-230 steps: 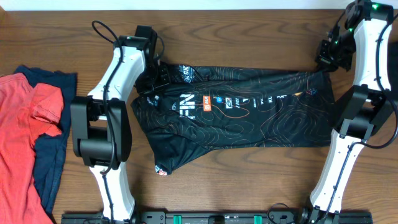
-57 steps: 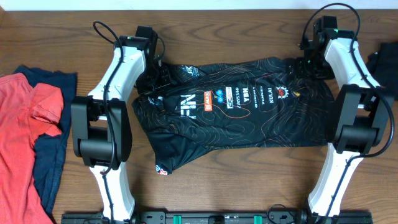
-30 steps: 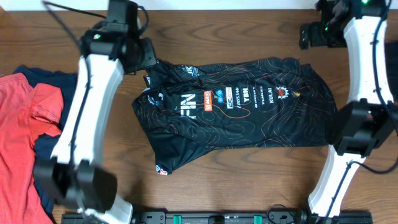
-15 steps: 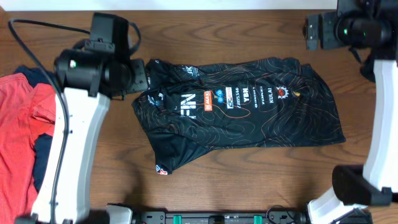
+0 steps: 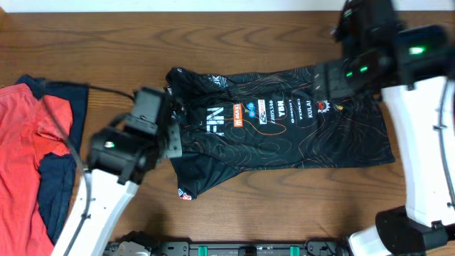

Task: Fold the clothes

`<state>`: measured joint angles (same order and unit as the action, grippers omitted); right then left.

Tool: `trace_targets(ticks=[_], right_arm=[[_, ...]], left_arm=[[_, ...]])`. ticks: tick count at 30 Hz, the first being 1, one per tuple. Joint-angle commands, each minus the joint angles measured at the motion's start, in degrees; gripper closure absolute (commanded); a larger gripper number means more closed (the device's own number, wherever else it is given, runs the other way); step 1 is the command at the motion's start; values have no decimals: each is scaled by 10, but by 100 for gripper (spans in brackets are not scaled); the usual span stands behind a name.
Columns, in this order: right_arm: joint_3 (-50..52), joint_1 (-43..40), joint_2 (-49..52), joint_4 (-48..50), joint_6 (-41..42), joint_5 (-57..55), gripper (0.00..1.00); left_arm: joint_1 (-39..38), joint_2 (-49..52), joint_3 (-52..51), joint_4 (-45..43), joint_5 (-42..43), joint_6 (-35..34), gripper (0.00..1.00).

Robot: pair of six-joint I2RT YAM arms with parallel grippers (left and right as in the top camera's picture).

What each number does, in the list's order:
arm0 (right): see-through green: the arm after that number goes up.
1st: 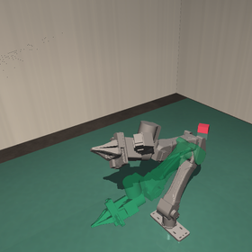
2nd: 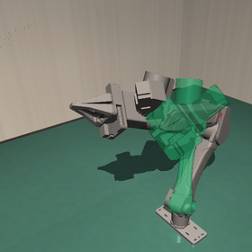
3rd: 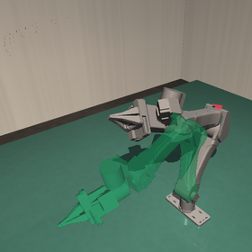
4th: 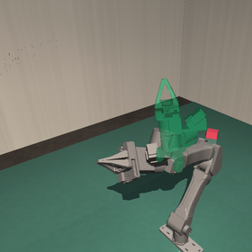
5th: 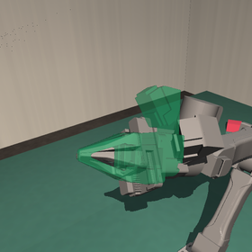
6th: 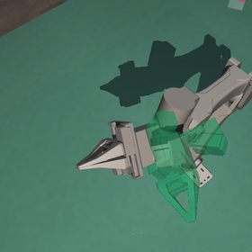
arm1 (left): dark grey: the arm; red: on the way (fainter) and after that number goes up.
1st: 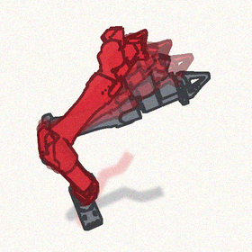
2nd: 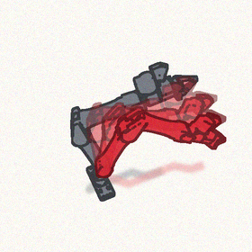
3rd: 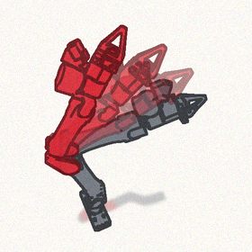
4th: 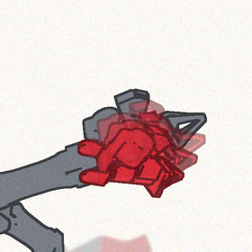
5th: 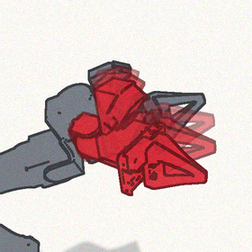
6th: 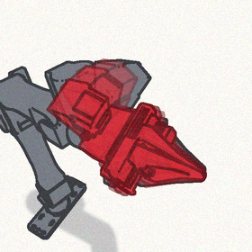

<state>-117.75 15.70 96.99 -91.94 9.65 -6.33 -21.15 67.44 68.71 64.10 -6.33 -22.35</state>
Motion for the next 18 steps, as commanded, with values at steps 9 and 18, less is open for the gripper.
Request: trace_targets(ticks=[9, 18], right_arm=[[409, 31, -95, 174, 79, -13, 1], [585, -36, -113, 310, 162, -2, 1]], left_arm=[[-2, -14, -150, -92, 46, -25, 45], [-2, -14, -275, -187, 109, -62, 44]])
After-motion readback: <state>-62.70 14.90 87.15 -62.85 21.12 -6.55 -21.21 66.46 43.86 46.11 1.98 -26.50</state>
